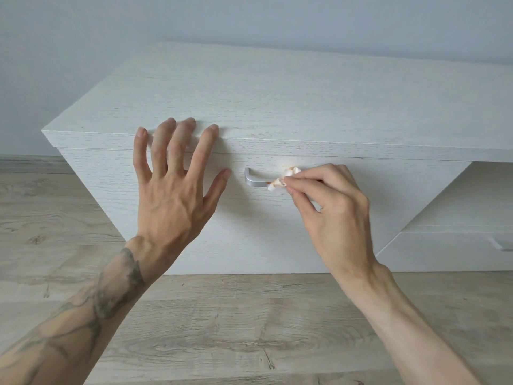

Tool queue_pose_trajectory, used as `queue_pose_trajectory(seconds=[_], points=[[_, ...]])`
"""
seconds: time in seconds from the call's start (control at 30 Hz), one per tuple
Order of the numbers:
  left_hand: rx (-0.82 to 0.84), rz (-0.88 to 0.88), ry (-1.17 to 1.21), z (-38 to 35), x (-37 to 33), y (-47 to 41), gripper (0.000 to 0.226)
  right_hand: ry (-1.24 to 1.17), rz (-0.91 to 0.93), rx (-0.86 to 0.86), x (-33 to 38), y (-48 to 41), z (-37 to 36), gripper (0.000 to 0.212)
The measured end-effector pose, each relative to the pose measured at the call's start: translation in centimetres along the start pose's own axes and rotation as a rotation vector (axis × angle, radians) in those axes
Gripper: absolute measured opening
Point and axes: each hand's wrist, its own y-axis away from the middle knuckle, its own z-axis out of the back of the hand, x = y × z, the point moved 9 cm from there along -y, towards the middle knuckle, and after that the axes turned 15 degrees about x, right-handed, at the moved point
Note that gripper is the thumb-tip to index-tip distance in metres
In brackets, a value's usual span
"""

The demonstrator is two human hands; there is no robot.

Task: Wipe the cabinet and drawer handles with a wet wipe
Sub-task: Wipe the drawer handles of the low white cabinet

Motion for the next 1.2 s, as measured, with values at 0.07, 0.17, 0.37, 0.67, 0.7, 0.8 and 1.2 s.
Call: queue_pose_trajectory(seconds=[0.07, 0.17, 0.37, 0.67, 0.7, 0.8, 1.2], points=[[-0.008, -0.006, -0.008, 0.1, -0.1, 0.0, 0.062, 0.009, 0.047, 0.02, 1.1, -0.6, -0.9, 0.014], [-0.006, -0.014, -0.01, 0.1, -0.1, 0.0, 0.062, 0.015, 0.043, 0.032, -0.1, -0.3, -0.3, 0.013], [-0.008, -0.003, 0.001, 0.2, -0.1, 0.0, 0.062, 0.001, -0.003, -0.006, -0.2, 0.0, -0.4, 0.013], [-0.012, 0.004, -0.005, 0.2, -0.1, 0.1, 0.061, 0.015, -0.012, -0.026, -0.8, 0.1, 0.1, 0.014], [-0.01, 0.003, -0.002, 0.1, -0.1, 0.1, 0.061, 0.012, -0.003, -0.024, -0.4, -0.1, -0.3, 0.014], [-0.008, 0.002, 0.001, 0.1, -0.1, 0.1, 0.061, 0.008, 0.041, 0.002, -0.1, -0.4, -0.6, 0.013], [-0.009, 0.001, -0.011, 0.1, 0.0, 0.1, 0.062, -0.011, 0.077, 0.005, 1.2, -0.7, -1.6, 0.016]])
